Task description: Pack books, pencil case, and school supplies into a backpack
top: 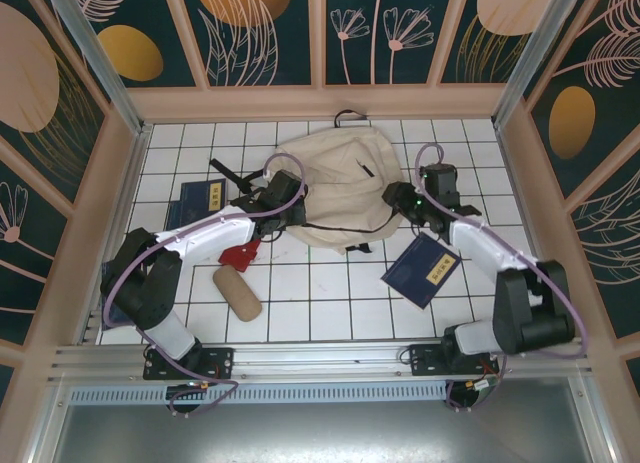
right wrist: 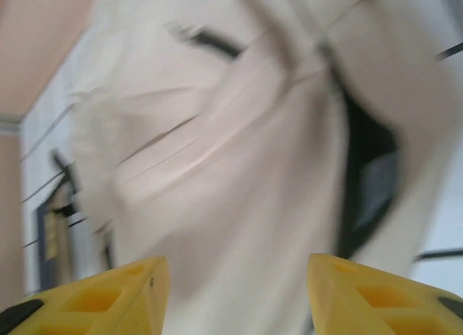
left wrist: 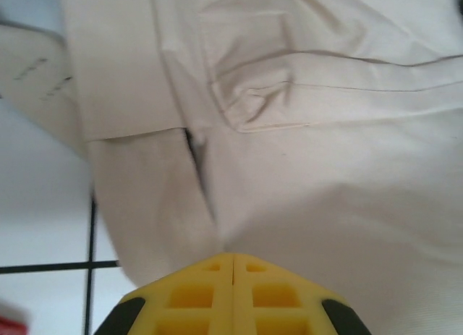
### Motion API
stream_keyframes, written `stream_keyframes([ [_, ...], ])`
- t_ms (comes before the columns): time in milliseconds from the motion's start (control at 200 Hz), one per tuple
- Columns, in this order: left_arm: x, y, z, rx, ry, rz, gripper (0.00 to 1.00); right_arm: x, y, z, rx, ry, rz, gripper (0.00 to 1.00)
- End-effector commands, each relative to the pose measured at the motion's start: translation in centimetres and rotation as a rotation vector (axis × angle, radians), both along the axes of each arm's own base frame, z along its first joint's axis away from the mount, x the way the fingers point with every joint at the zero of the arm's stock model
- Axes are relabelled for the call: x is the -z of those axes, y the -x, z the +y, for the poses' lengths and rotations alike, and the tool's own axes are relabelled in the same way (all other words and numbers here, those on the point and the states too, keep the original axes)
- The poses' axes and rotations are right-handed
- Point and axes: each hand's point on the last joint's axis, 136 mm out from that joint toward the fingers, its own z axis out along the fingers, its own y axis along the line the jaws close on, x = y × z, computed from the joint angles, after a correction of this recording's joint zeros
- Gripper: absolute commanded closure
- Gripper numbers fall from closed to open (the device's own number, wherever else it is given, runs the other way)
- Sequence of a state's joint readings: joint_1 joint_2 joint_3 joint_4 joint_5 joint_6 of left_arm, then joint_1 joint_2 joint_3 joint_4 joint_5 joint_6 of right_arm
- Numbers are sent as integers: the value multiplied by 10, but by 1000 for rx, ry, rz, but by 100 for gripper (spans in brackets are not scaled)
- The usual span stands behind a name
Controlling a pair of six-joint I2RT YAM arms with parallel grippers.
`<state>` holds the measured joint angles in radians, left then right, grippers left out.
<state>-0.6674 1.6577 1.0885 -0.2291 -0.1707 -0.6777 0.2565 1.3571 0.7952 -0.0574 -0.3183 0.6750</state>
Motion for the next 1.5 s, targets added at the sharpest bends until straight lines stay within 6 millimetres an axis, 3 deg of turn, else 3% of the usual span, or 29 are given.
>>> stream_keyframes([
  [0,-19,2,-20,104,87,-42,100,-6,32,43,-94,-87,54,46],
  [120,-22,0,-13,73,76,-56,100,-8,44,80,-253,46,-10,44],
  [235,-21,-3,-1,4,46,-59,100,15,47,96,-501,364,-109,44],
  [330,-22,-2,0,-5,55,-61,100,26,50,105,-682,503,-210,43],
  [545,-25,2,3,-16,74,-67,100,9,41,138,-884,434,-351,40],
  [706,-23,7,2,-4,89,-59,100,23,47,157,-978,355,-306,39],
  [931,-21,8,2,-3,96,-56,100,38,45,161,-991,363,-277,36],
  [1021,-22,7,3,-10,96,-59,100,44,40,160,-982,378,-253,43],
  [1146,-23,6,7,-27,82,-68,100,49,38,157,-979,395,-237,65],
  [1246,-20,4,14,-54,46,-69,100,45,36,155,-959,404,-246,76],
  [1491,-16,-4,30,-106,-20,-77,100,39,41,147,-933,401,-268,91],
])
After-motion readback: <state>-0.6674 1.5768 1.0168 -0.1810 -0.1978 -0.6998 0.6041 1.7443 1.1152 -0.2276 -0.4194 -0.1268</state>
